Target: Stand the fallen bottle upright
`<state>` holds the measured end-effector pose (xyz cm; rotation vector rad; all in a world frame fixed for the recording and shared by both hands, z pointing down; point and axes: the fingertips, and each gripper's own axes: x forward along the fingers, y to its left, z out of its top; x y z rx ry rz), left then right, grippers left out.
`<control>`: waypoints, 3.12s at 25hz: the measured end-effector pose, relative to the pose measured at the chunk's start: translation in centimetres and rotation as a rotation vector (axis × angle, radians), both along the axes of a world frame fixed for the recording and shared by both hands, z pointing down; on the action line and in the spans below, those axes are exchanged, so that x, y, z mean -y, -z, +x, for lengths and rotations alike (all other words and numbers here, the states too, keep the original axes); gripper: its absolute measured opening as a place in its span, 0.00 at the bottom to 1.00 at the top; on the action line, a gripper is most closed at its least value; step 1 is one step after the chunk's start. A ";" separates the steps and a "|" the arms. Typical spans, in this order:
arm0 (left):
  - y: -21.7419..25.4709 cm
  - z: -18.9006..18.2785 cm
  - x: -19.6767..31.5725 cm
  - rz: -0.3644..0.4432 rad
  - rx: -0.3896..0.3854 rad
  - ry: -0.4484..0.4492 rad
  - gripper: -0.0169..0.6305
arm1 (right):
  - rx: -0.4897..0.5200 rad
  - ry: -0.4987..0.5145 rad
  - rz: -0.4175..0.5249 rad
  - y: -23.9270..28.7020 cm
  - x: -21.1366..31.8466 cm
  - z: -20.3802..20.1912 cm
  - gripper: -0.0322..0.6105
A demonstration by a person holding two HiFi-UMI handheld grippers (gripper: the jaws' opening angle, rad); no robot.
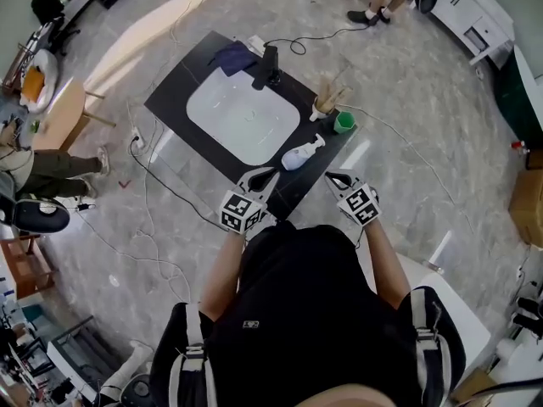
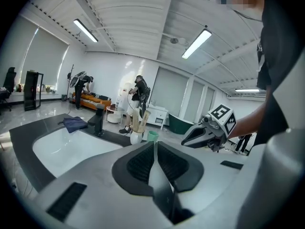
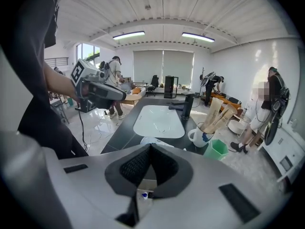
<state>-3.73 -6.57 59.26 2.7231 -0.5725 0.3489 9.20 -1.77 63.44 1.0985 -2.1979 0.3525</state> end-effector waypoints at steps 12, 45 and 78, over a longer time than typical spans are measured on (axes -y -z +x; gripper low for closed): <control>-1.4 -0.6 1.8 -0.016 0.010 -0.033 0.08 | -0.031 -0.038 -0.028 -1.7 1.9 0.1 0.14; -0.9 2.1 3.5 -0.060 0.064 0.194 0.08 | -0.288 0.286 -0.086 -11.8 10.0 5.6 0.30; -2.1 0.4 2.9 -0.093 0.070 0.299 0.08 | -0.440 0.362 -0.083 -14.1 10.3 4.5 0.49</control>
